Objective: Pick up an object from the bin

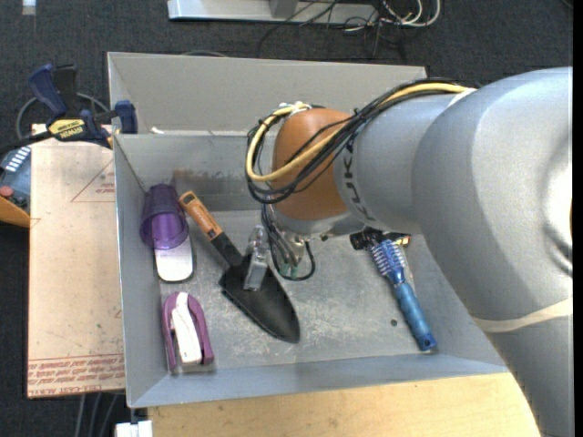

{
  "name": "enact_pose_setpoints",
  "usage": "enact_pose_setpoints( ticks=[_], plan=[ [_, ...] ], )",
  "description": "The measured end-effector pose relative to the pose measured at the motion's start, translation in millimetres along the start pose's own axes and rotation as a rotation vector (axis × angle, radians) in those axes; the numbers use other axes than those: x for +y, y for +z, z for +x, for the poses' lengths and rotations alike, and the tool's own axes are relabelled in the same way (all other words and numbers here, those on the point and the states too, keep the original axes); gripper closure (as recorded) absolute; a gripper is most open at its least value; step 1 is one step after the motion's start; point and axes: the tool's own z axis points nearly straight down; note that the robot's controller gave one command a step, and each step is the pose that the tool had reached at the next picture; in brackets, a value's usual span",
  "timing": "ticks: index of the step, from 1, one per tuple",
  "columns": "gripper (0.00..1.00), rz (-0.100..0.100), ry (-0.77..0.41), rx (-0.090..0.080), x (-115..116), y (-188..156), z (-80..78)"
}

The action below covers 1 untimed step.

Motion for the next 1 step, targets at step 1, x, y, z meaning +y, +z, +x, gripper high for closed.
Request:
enact_pose_setpoints(
  ticks=[1],
  plan=[
    [1.0,0.0,0.0,0.0,0.0,0.0,0.0]
  ],
)
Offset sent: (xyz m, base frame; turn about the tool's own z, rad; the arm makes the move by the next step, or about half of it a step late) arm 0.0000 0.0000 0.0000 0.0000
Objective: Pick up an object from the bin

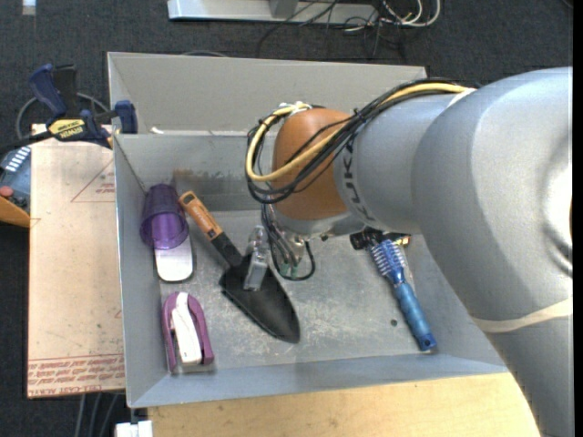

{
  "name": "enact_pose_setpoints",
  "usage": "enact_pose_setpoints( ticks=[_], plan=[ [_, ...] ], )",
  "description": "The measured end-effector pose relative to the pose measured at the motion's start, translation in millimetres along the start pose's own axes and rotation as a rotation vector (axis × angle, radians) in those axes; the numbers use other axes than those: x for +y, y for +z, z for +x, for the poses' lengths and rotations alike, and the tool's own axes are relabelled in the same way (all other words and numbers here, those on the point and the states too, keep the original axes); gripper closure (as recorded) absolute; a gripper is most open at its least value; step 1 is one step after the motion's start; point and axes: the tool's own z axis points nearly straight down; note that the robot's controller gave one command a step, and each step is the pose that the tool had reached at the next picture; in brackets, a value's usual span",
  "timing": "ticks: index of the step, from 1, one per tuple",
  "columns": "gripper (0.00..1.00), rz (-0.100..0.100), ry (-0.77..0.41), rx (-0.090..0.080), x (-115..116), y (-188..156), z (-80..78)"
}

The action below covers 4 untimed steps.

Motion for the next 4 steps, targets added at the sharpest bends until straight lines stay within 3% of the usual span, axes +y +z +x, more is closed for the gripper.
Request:
enact_pose_setpoints(
  ticks=[4],
  plan=[
    [1.0,0.0,0.0,0.0,0.0,0.0,0.0]
  ],
)
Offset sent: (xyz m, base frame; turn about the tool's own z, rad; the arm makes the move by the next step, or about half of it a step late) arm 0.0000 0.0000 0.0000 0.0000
